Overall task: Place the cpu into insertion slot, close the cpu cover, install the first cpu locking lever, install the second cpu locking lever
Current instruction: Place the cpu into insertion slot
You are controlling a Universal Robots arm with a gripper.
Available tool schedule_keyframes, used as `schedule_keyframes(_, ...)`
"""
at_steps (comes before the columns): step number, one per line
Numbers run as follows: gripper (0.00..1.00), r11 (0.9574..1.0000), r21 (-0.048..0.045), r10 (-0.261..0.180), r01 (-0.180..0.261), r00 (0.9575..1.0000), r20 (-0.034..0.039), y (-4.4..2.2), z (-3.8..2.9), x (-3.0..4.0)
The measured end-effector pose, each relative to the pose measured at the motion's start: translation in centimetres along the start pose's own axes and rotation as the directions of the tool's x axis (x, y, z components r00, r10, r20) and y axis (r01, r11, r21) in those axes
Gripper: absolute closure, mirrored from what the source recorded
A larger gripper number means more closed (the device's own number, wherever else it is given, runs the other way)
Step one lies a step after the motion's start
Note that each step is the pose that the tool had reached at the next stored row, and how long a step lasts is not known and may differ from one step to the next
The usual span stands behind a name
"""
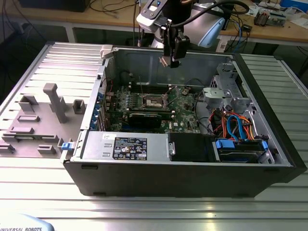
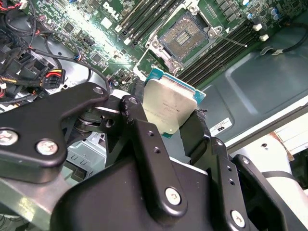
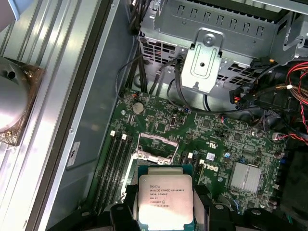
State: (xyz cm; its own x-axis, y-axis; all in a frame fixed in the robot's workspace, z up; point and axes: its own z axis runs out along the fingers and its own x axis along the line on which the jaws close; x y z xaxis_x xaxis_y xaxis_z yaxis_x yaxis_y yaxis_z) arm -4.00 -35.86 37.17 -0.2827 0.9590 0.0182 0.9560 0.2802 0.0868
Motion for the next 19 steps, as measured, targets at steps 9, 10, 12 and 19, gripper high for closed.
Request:
schedule_keyframes(9,0.46,1.0,-0.0001,0.003,-0.003,1.0,0.0001,0.0,0.08,0.0)
schedule_keyframes(10,0.46,1.0,0.0,0.004,-0.004,1.0,0.0004,-0.01,0.11,0.0)
schedule_keyframes(12,0.46,1.0,0.0,0.008,-0.008,1.0,0.0008,-0.02,0.22,0.0)
schedule_keyframes(19,0.46,0.9997,-0.0005,0.026,-0.026,0.9997,0.0022,-0.03,0.37,0.0)
